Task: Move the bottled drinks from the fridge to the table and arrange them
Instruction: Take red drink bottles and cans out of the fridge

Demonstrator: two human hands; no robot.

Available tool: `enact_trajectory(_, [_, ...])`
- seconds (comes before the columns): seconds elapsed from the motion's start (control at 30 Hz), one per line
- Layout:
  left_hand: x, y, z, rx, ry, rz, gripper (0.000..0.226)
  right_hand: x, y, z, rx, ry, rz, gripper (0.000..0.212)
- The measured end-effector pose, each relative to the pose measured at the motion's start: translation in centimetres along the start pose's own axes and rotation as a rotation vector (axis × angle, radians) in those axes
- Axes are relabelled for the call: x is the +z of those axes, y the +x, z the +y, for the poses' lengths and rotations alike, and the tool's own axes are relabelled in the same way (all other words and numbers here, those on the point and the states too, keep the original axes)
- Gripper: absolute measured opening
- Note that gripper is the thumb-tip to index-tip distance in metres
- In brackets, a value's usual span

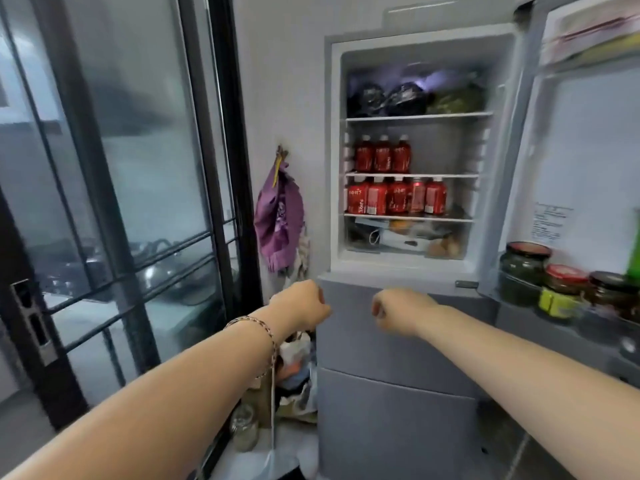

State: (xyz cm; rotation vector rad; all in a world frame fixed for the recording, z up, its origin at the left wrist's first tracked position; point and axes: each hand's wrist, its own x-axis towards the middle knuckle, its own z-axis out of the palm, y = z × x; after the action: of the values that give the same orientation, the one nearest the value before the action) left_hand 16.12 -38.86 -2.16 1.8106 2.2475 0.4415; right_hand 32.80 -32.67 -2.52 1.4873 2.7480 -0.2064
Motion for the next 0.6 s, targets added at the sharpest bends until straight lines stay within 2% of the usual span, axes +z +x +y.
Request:
enact_trajectory(0.17, [-0.9, 11.4, 4.1, 0.094, 0.001, 0.033, 0.027, -4.2, 8.2, 6.7, 0.061, -0.014, 0.063, 0.029])
enact_trajectory(0.3, [-3.8, 21.3, 6.5, 0.145, -0.067, 0.134, 0.025, -8.7, 15.7, 11.5, 0.117, 0.009, 0.159, 0.027])
enact_trajectory(0.6, [-4.7, 41.3, 9.4, 0.227, -0.292, 0.374, 0.028, -13.5, 32.6, 18.4, 0.181, 0.122, 0.500, 0.019])
